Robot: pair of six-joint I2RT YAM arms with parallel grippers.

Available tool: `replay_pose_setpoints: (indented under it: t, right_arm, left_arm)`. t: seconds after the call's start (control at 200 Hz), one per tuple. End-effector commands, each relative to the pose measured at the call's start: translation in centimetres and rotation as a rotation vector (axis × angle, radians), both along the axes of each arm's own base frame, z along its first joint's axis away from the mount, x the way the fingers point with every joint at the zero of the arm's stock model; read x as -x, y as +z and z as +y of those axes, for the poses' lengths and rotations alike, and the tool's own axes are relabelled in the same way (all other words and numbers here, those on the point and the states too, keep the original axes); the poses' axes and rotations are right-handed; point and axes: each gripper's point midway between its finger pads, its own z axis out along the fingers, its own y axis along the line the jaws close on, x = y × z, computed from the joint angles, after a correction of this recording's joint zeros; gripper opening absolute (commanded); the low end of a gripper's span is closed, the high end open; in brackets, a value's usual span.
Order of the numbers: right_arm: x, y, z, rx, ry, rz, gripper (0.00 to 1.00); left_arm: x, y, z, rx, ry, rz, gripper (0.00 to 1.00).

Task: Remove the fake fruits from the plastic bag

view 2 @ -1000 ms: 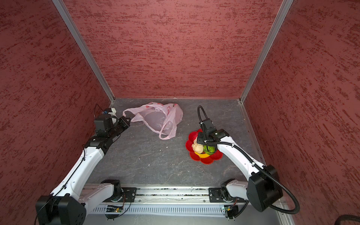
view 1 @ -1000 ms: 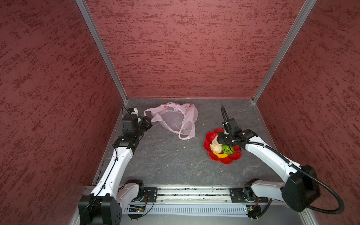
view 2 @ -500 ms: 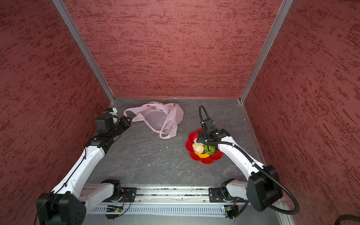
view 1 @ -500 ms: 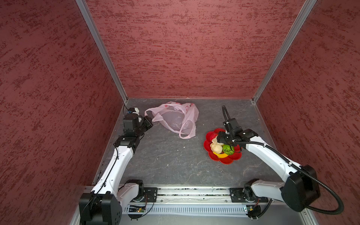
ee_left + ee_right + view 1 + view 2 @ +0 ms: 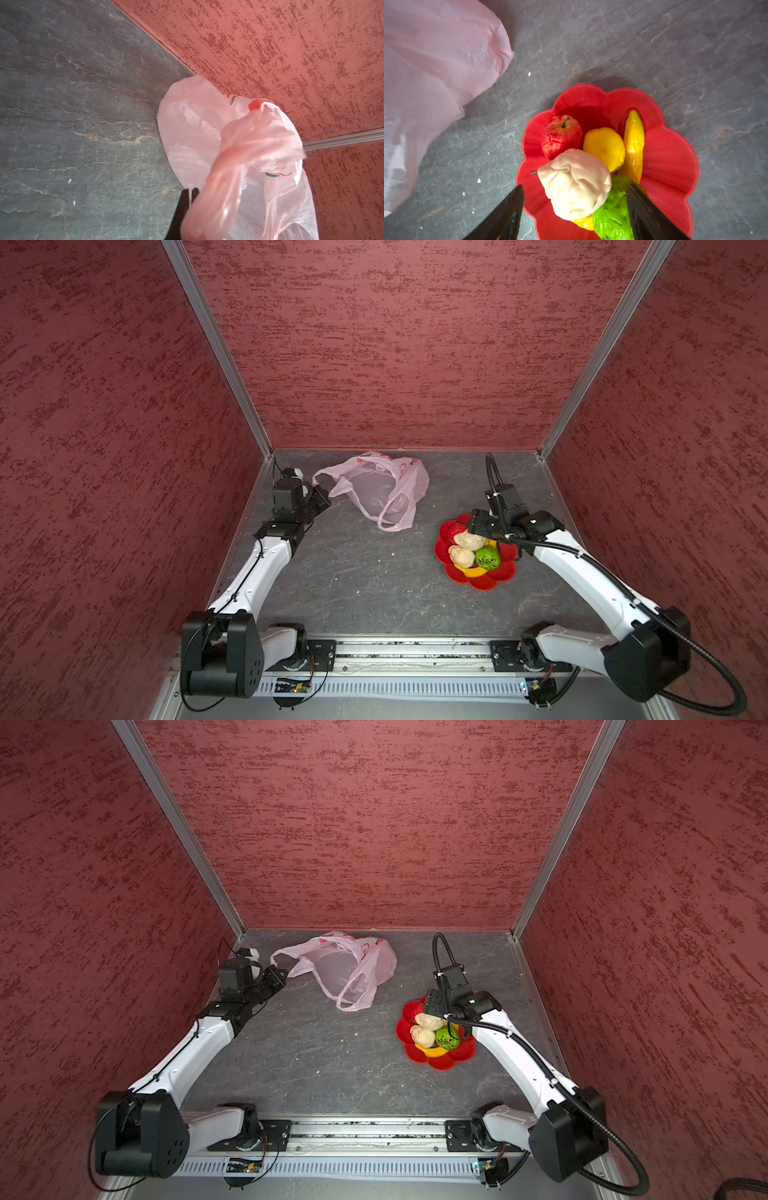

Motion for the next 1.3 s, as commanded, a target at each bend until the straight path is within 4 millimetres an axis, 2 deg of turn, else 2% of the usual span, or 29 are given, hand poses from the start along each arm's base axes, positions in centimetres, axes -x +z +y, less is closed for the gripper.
replay_pose_setpoints:
  t: [0.0, 0.095, 0.25, 0.311, 0.421, 0.481, 0.571, 0.706, 0.872, 1.062, 1.297]
  right_arm:
    - [-0.4, 0.6, -3.0, 0.022, -0.090, -0.029, 0.80]
    - [-0.8, -0.5, -5.7, -0.013, -0.172, -0.025, 0.80]
    - [-1.3, -2.5, -9.2, -0.062, -0.281, -0.020, 0.79]
    - [-1.6, -3.4, -10.0, -0.082, -0.306, -0.016, 0.79]
    - [-2.2, -5.1, -11.1, -0.117, -0.334, 0.000, 0.79]
    - [-2.5, -5.9, -11.2, -0.146, -0.336, 0.005, 0.79]
    - [-2.7, -6.6, -11.3, -0.160, -0.340, 0.015, 0.78]
    - [-2.3, -6.6, -12.1, -0.143, -0.376, -0.001, 0.76]
    - [-1.6, -7.1, -12.3, -0.158, -0.406, 0.002, 0.73]
    - [-1.0, -8.3, -12.5, -0.180, -0.446, 0.020, 0.72]
    - [-0.2, -10.0, -13.0, -0.232, -0.535, 0.022, 0.71]
  left_arm:
    - [-2.1, 2.4, -0.2, -0.008, -0.018, -0.089, 0.13]
    - [-3.4, 1.8, -1.1, 0.023, -0.046, -0.074, 0.20]
    - [-3.8, 2.1, -3.0, 0.001, -0.109, -0.044, 0.55]
    - [-3.2, 2.5, -3.2, -0.015, -0.123, -0.021, 0.68]
    - [-1.1, 3.2, -2.3, -0.059, -0.105, 0.032, 0.91]
    - [0.4, 3.7, -1.9, -0.073, -0.101, 0.049, 1.00]
    - [2.6, 4.5, -1.3, -0.094, -0.099, 0.068, 1.00]
    - [5.7, 6.2, -0.6, -0.105, -0.083, 0.052, 1.00]
    - [8.3, 6.9, -0.3, -0.113, -0.092, 0.054, 1.00]
    - [9.8, 6.5, 0.3, -0.121, -0.080, 0.073, 1.00]
    - [9.9, 6.0, 0.4, -0.107, -0.076, 0.072, 1.00]
